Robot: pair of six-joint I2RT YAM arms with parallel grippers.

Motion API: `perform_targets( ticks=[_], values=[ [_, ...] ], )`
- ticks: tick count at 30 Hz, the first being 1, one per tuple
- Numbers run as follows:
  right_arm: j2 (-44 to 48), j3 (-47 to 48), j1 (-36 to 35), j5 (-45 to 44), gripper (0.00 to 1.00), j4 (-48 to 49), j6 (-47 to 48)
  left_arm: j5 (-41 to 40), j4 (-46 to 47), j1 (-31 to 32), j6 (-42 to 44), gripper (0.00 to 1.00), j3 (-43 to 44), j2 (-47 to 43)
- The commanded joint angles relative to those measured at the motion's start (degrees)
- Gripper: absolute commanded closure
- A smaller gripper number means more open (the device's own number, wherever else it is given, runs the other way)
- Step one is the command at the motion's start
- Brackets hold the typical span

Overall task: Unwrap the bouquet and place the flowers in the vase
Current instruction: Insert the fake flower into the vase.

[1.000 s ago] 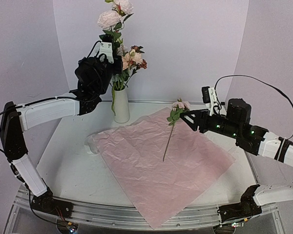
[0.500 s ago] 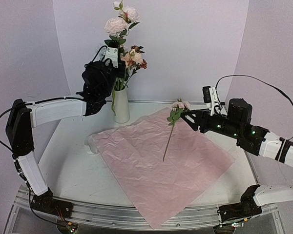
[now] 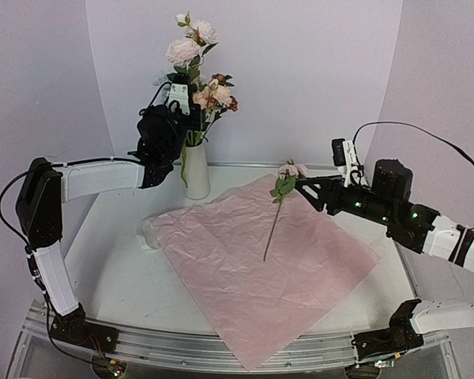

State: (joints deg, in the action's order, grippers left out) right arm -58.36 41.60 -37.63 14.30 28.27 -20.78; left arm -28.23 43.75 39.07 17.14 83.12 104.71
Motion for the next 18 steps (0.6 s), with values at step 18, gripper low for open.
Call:
perform_targets(
  ticks=[18],
  values=[
    [-0.20,0.92,0.00,0.58,0.44,1.30,0.16,-1.79,2.73,-1.02,-8.87,1.00,-6.16,2.77]
  ],
)
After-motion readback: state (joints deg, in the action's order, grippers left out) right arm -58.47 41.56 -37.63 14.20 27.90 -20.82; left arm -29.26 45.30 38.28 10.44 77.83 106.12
